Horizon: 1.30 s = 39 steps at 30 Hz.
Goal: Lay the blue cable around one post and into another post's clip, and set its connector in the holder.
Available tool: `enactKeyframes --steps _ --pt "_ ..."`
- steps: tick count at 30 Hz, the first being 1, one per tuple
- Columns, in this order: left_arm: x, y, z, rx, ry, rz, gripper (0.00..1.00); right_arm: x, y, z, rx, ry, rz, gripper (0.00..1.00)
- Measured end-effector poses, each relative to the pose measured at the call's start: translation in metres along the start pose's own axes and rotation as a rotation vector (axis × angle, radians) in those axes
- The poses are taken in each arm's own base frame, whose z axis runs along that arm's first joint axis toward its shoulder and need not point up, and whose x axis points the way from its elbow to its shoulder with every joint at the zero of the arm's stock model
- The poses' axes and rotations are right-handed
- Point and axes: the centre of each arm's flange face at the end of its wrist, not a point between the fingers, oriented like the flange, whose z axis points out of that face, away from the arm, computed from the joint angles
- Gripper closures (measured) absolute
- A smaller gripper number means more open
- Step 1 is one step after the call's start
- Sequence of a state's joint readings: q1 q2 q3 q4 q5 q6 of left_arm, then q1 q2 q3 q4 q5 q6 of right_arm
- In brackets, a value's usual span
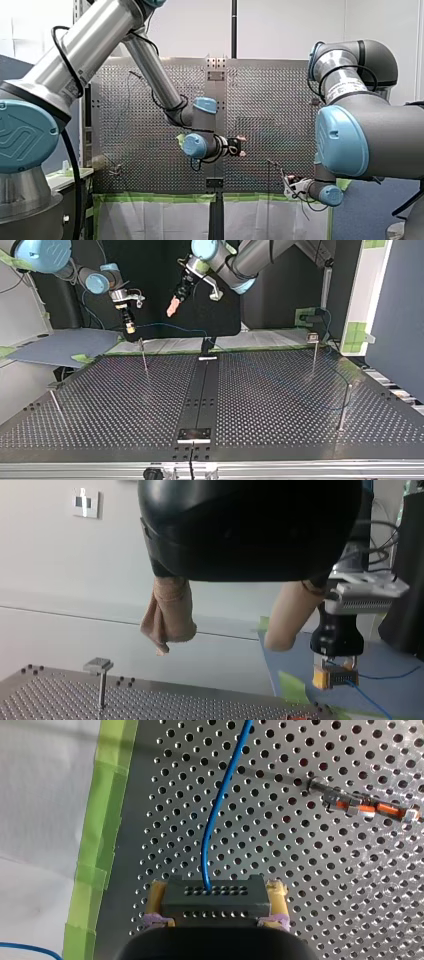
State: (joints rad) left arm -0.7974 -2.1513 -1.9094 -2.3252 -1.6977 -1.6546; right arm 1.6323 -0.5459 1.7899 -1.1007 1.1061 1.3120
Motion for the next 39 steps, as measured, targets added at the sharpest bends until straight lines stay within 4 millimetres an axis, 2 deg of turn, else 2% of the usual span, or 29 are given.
enactKeyframes --steps 9,23,28,39 --pt "0.005 0.003 0.022 -0.010 -0.003 -0.036 0.00 0.000 0.005 0.000 -0.008 0.001 0.001 1.00" --pt "0.045 -0.014 0.046 -0.037 0.103 0.015 0.00 0.000 0.020 0.001 -0.031 0.003 0.010 1.00" --pt "0.055 -0.020 0.060 -0.050 0.088 -0.004 0.00 -0.002 0.024 0.000 -0.036 -0.003 0.005 1.00" --pt "0.079 -0.010 0.091 -0.141 0.060 -0.024 0.00 -0.006 0.024 -0.005 -0.040 -0.047 -0.009 1.00"
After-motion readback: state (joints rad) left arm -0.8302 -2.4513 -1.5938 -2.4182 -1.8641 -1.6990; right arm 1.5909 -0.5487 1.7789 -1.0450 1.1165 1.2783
